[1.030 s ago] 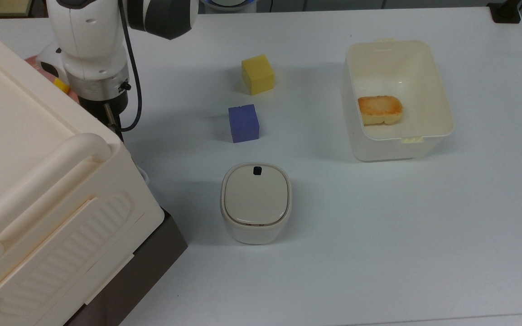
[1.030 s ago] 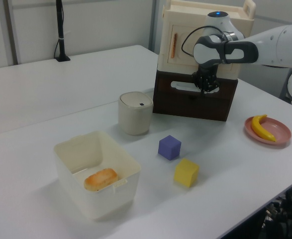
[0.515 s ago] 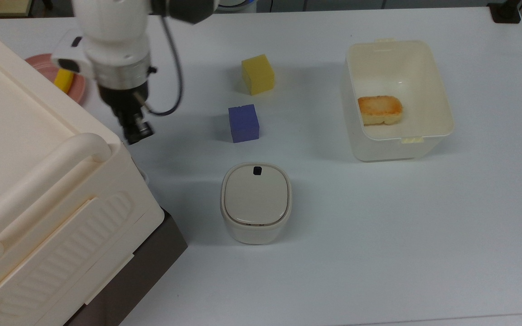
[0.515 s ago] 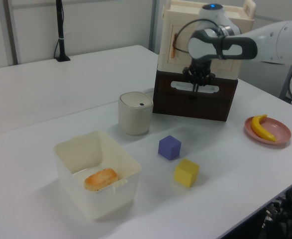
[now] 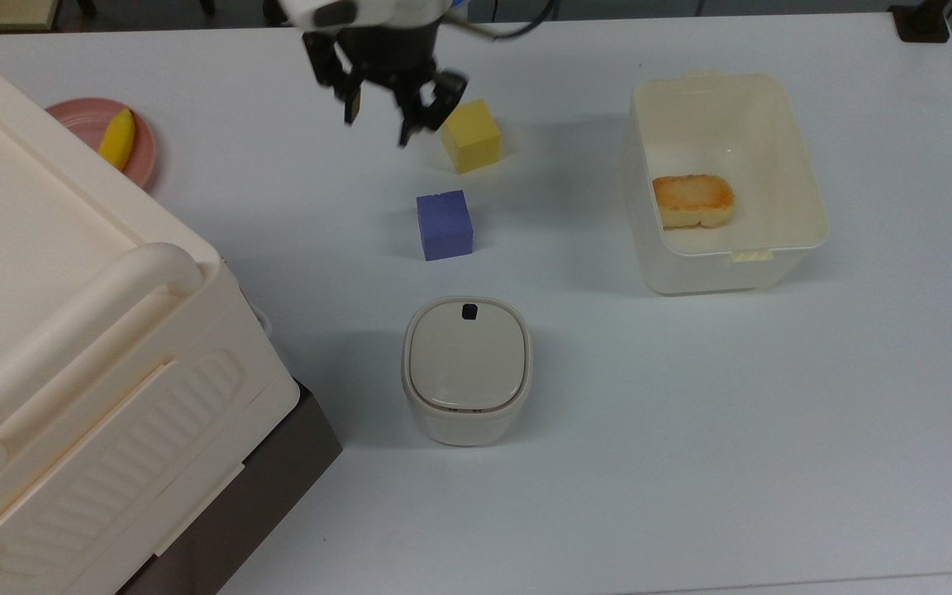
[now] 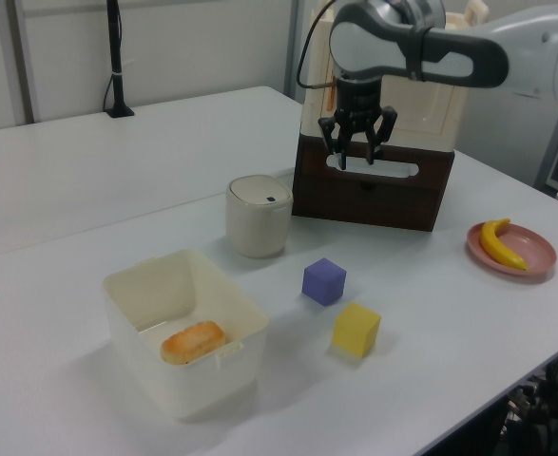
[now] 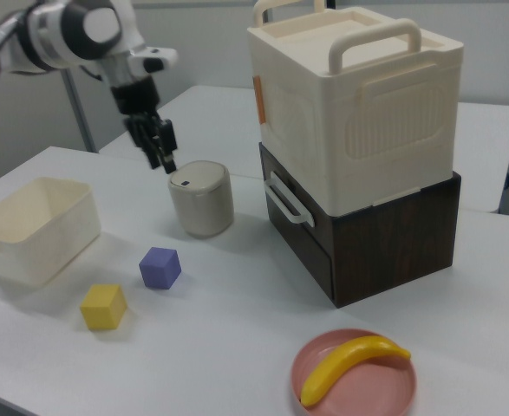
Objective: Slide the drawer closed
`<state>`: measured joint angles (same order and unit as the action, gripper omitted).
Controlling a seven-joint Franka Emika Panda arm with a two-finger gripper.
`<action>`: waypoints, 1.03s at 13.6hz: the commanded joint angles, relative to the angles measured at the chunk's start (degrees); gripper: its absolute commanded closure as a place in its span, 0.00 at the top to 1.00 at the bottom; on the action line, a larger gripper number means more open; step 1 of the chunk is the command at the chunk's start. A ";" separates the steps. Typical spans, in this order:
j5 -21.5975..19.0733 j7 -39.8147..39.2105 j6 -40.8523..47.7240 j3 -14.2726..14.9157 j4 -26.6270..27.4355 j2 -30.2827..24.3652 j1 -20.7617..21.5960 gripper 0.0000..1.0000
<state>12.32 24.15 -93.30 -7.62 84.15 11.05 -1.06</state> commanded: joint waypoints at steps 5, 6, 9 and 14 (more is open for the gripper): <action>0.16 -30.12 6.28 -2.75 6.11 -11.31 -1.05 1.00; 0.16 -30.39 6.81 -2.75 6.03 -11.41 -0.96 1.00; 0.16 -30.92 7.08 -2.84 6.12 -11.58 -0.61 1.00; 0.16 -31.00 6.64 -2.75 5.85 -11.32 -0.70 1.00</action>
<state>12.32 -5.33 -86.80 -9.96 88.80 1.00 -1.30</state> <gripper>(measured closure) 0.000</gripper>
